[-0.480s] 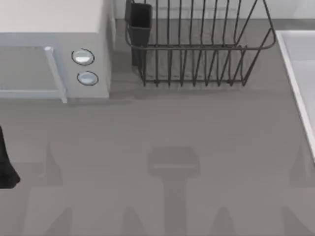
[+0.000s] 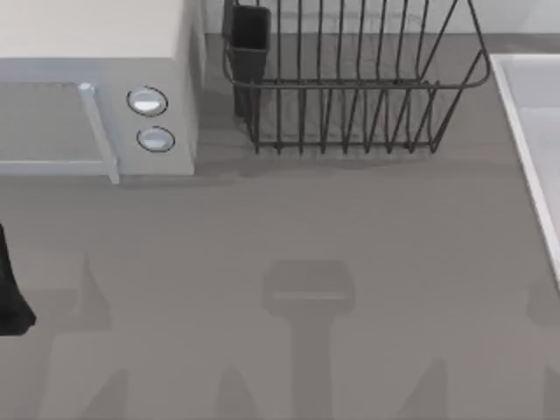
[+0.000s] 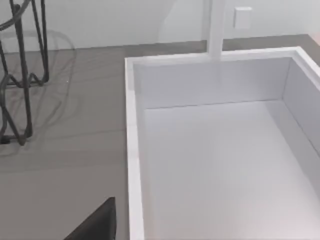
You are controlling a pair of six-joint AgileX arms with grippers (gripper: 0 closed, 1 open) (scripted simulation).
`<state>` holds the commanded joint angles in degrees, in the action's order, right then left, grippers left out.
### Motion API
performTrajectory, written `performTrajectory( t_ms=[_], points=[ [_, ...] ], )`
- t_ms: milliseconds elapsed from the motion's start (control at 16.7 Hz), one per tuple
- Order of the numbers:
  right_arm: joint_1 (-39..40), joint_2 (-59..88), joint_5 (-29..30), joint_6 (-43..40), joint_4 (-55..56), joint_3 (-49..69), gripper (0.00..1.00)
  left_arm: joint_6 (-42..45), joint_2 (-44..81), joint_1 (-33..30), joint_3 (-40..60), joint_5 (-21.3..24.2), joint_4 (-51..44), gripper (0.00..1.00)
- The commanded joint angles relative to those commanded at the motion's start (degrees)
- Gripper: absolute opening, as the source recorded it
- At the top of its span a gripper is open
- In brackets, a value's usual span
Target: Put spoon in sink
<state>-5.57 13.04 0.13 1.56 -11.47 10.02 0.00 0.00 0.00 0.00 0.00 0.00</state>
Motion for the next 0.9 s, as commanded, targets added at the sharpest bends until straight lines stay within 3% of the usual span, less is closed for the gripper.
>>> performTrajectory(
  t_ms=[540, 900],
  points=[
    [-14.6, 45.3, -0.2, 4.4, -32.7, 26.0, 1.0, 0.0, 0.0, 0.0, 0.0, 0.0, 0.0, 1.0],
    [-21.4, 64.1, -0.3, 6.4, -47.1, 38.4, 1.0, 0.0, 0.0, 0.0, 0.0, 0.0, 0.0, 1.0]
  ],
)
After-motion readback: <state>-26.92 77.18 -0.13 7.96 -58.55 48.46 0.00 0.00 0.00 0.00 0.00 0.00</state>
